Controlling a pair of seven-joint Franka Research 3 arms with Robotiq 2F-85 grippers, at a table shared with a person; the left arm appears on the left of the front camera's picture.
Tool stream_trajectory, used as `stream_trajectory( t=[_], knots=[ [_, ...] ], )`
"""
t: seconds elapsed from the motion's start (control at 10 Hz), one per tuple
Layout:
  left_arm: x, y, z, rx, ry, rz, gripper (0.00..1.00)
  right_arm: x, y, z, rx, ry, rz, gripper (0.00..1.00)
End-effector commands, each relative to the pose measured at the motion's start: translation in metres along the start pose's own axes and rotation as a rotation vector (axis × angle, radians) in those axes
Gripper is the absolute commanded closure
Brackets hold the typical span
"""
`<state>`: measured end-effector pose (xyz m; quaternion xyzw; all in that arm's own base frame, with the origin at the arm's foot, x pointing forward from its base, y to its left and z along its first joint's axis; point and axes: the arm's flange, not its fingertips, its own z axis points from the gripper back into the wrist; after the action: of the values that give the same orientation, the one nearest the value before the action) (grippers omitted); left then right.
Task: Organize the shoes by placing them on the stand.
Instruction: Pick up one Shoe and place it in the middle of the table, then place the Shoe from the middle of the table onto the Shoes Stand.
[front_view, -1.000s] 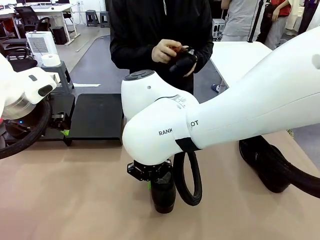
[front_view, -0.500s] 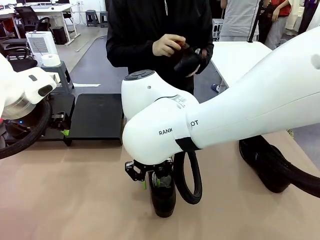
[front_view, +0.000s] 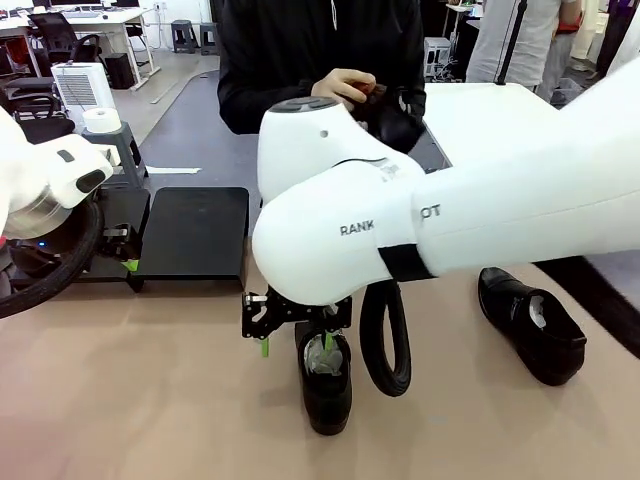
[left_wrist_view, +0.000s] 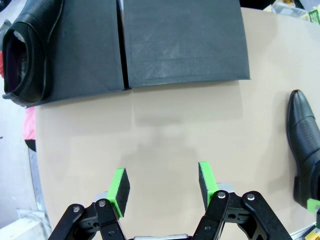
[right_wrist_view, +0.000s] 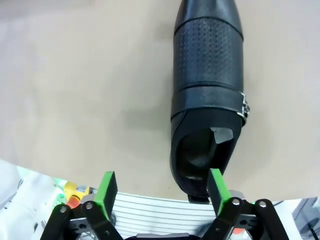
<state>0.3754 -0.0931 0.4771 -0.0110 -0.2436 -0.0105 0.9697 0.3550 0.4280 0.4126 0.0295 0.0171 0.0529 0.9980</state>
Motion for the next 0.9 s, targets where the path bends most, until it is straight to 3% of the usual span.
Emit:
stream_trajectory(
  t=[0.0,0.8],
  knots=[
    [0.0005,0.0027,0.0005,-0.008,-0.006,-0.005,0.28,0.0048,0.0048,-0.009,-0.021,0.009,-0.012,0.0],
    [0.0005,0.0027,0.0005,-0.008,-0.006,-0.005,0.28,0.0048,0.0048,-0.009,-0.021,0.009,-0.012,0.0]
  ],
)
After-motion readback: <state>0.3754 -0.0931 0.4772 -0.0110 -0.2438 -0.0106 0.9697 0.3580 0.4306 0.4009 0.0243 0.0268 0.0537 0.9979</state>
